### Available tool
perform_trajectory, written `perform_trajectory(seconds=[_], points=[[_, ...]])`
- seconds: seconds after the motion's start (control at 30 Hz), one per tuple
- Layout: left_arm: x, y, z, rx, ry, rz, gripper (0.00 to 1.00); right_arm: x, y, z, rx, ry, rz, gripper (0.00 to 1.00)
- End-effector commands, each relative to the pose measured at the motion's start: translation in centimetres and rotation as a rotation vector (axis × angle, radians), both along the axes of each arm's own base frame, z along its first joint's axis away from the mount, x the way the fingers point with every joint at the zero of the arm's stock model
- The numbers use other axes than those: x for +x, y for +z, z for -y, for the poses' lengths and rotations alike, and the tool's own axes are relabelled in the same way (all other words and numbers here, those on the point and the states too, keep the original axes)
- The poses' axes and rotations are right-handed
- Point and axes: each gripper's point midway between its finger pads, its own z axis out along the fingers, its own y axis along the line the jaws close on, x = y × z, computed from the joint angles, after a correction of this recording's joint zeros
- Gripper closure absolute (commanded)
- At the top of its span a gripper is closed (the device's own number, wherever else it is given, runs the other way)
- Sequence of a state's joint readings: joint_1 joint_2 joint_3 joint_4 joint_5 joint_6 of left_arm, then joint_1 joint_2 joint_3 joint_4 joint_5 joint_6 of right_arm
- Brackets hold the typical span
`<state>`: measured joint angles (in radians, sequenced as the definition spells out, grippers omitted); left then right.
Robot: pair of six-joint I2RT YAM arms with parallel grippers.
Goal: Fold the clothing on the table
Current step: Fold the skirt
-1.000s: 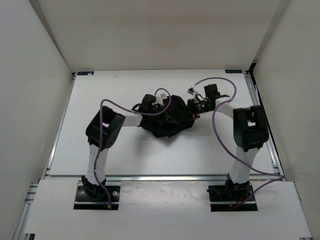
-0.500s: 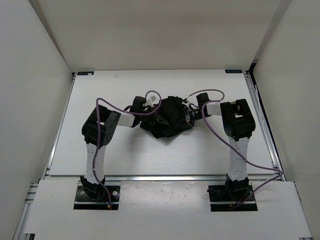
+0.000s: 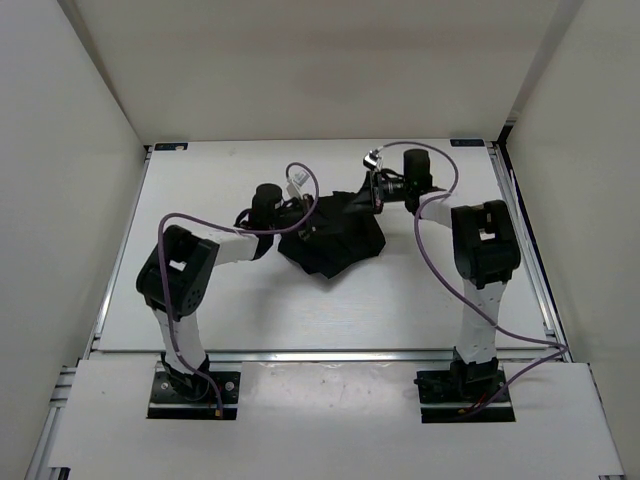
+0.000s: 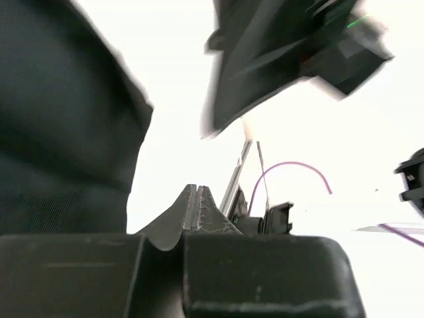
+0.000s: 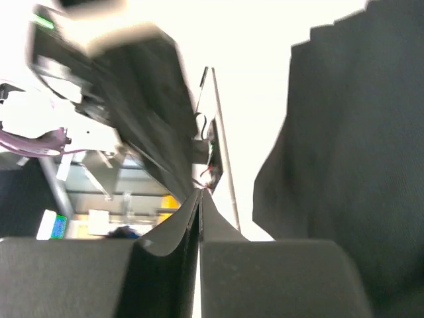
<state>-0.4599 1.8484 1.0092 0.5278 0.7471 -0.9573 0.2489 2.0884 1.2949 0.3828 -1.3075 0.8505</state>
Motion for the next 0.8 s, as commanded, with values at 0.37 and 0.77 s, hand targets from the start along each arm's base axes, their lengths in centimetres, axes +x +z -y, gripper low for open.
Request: perform_trajectory(seconds=[0.37, 0.77], points=[[-2.0, -10.2, -4.7, 0.142, 0.000, -0.345, 1.00, -0.7, -8.3, -2.4, -0.044, 0.053, -0.346, 0.99], [1.4, -3.4, -7.3, 0.090, 0.117, -0.133, 1.00, 0.6, -1.6, -1.9, 0.021, 0.085, -0.014, 0.99]])
